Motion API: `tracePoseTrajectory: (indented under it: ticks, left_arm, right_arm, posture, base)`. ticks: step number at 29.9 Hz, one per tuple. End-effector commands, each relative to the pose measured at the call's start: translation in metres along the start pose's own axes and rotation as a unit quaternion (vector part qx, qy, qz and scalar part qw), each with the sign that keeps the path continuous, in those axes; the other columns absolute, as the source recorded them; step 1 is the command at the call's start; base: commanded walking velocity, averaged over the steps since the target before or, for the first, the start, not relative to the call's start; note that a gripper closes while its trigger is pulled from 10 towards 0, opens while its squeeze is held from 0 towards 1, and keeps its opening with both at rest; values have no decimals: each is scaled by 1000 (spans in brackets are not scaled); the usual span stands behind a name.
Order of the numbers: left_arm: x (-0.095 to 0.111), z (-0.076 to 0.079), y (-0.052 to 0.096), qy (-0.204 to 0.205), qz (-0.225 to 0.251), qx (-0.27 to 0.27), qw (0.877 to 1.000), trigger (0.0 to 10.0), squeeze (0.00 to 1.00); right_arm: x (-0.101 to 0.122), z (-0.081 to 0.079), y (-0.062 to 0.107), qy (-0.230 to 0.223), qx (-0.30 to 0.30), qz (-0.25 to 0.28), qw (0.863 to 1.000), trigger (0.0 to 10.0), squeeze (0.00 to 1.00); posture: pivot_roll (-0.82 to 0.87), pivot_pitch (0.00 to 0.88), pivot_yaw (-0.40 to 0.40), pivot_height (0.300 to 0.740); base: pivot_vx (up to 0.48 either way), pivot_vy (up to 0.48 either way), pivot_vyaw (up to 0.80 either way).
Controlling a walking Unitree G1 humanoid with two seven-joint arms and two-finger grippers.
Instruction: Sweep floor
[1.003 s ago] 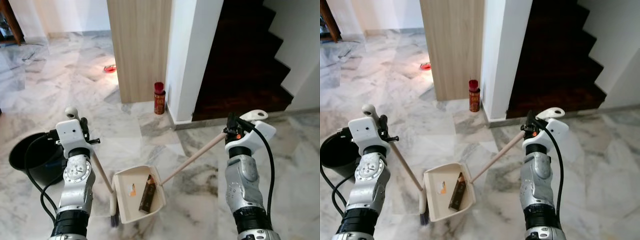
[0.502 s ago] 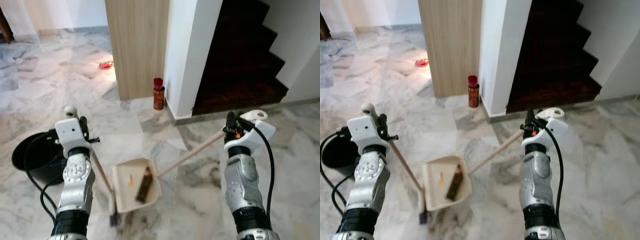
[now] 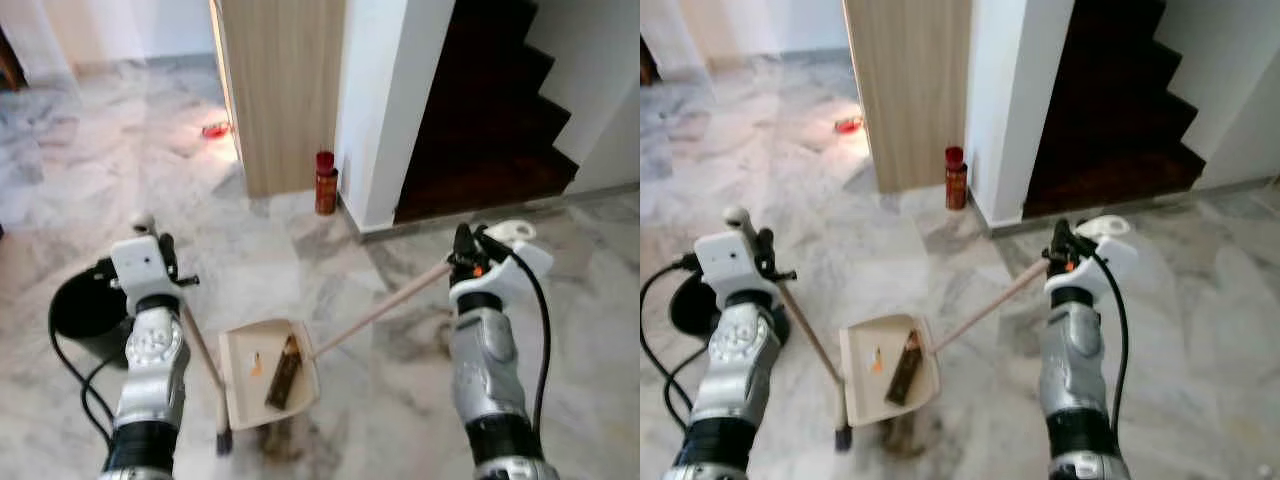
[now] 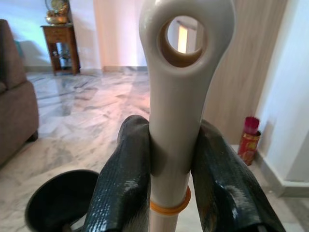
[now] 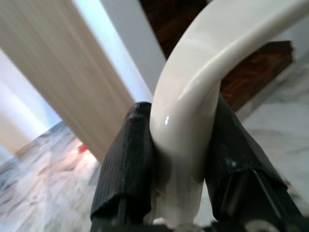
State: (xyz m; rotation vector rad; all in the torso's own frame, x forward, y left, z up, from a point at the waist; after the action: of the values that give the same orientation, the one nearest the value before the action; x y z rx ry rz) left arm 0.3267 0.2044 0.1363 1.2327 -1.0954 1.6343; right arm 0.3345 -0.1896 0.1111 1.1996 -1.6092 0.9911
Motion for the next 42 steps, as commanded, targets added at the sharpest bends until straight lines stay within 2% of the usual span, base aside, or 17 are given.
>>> tracePoseTrajectory:
  ticks: [1, 42]
  left_arm:
    - [13, 2, -4, 9, 26, -4, 1000, 10000, 0]
    - [12, 0, -3, 7, 24, -3, 1000, 10000, 0]
  right_arm:
    - [14, -8, -6, -3, 10, 28, 1000, 10000, 0]
    - [15, -6, -6, -3, 7, 30, 1000, 10000, 0]
  posture:
    - [-14, 0, -10, 740]
    - [-13, 0, -11, 740]
  base:
    - [0, 326, 0]
    - [0, 329, 0]
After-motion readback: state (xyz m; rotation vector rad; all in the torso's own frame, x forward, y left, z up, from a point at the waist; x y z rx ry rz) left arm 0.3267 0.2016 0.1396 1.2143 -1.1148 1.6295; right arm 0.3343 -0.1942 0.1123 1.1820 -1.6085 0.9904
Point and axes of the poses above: a point about 5 cm out from each wrist's last joint towards the gripper, its own y axis pointing back from the gripper into the wrist, its own x axis along the axis of the wrist's last joint, z = x × y, the point moved 1 cm from there along -y, pointing out of the wrist towards the gripper, and after that the axes turned 7 degrees about y, right-handed, at the moved point
